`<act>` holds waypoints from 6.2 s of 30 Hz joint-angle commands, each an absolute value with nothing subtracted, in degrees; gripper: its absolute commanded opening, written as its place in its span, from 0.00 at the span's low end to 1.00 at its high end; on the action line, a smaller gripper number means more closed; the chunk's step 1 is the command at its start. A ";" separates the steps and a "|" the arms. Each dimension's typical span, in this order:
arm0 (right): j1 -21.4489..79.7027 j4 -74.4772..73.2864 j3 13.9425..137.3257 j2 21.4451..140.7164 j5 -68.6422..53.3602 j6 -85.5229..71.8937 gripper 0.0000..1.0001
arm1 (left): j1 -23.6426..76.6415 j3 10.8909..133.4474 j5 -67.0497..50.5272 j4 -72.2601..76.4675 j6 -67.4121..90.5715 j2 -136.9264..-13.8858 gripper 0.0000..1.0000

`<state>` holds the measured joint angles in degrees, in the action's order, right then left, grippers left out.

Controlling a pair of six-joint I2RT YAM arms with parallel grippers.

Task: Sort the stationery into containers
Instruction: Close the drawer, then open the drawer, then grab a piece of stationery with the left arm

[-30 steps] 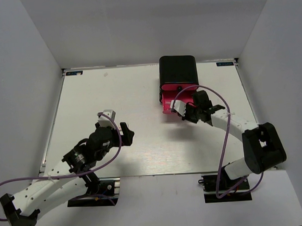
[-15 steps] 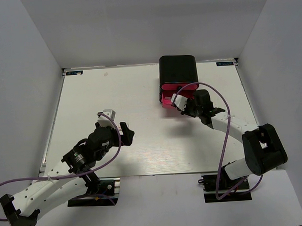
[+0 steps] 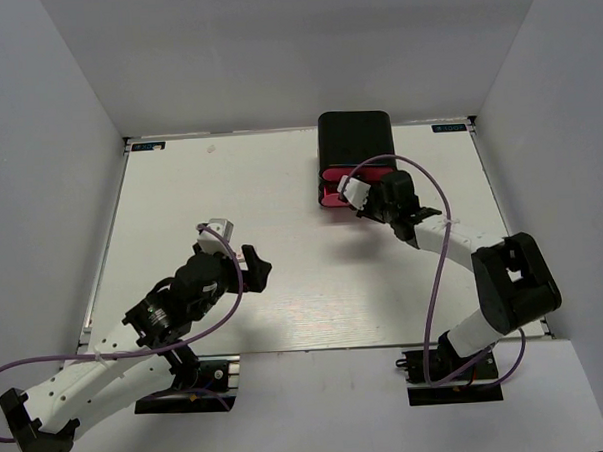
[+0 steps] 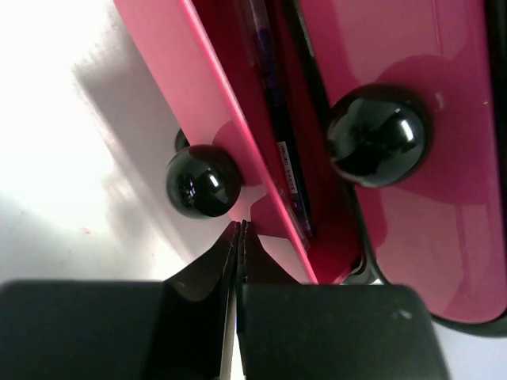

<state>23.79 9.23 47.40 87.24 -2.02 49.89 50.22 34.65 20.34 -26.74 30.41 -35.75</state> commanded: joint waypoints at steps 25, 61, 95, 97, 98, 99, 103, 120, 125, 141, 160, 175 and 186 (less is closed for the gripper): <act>23.82 13.90 53.70 89.93 -1.56 45.36 0.00 | 50.10 31.73 10.82 -8.47 32.43 -44.11 0.99; 12.75 9.93 35.33 55.64 -3.43 17.66 0.04 | 49.58 66.79 17.75 35.06 73.65 -124.27 0.70; 9.23 9.67 34.01 55.37 -8.26 17.93 0.04 | 49.57 74.27 30.40 34.54 83.41 -132.28 0.60; 9.32 9.76 34.10 55.46 -8.26 17.93 0.04 | 49.57 74.27 30.41 34.54 83.94 -132.28 0.58; 9.14 9.67 34.01 55.46 -8.35 17.93 0.04 | 49.57 74.27 31.02 34.54 83.94 -132.28 0.56; 9.23 9.84 33.93 55.46 -8.61 17.93 0.04 | 49.57 74.27 31.03 34.54 84.63 -132.28 0.52; 9.05 9.84 33.93 55.55 -8.53 17.93 0.04 | 49.57 74.27 31.03 34.54 85.25 -132.28 0.38; 8.35 9.67 33.49 55.90 -9.32 18.63 0.03 | 52.03 57.14 26.38 42.79 86.66 -124.98 0.17; 8.18 9.40 33.22 56.08 -9.75 18.63 0.08 | 53.17 52.56 25.75 44.39 86.66 -121.30 0.16; 7.56 5.19 33.93 55.46 -17.75 20.92 0.63 | 52.65 43.08 22.59 34.38 76.48 -105.67 0.81; 7.29 4.39 32.96 52.74 -18.37 20.92 0.56 | 41.76 53.53 31.37 -34.97 53.62 -91.15 1.00; 6.68 4.57 32.61 51.77 -18.37 21.01 0.56 | 29.36 52.47 27.43 -29.36 39.73 -94.75 1.00; 6.51 5.01 32.43 52.29 -18.37 21.18 0.56 | 28.31 54.14 18.46 -23.91 31.90 -96.33 1.00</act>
<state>6.90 3.11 32.84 52.82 -17.82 20.78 28.88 52.71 22.39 -24.47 35.35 -95.29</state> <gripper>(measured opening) 0.558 0.998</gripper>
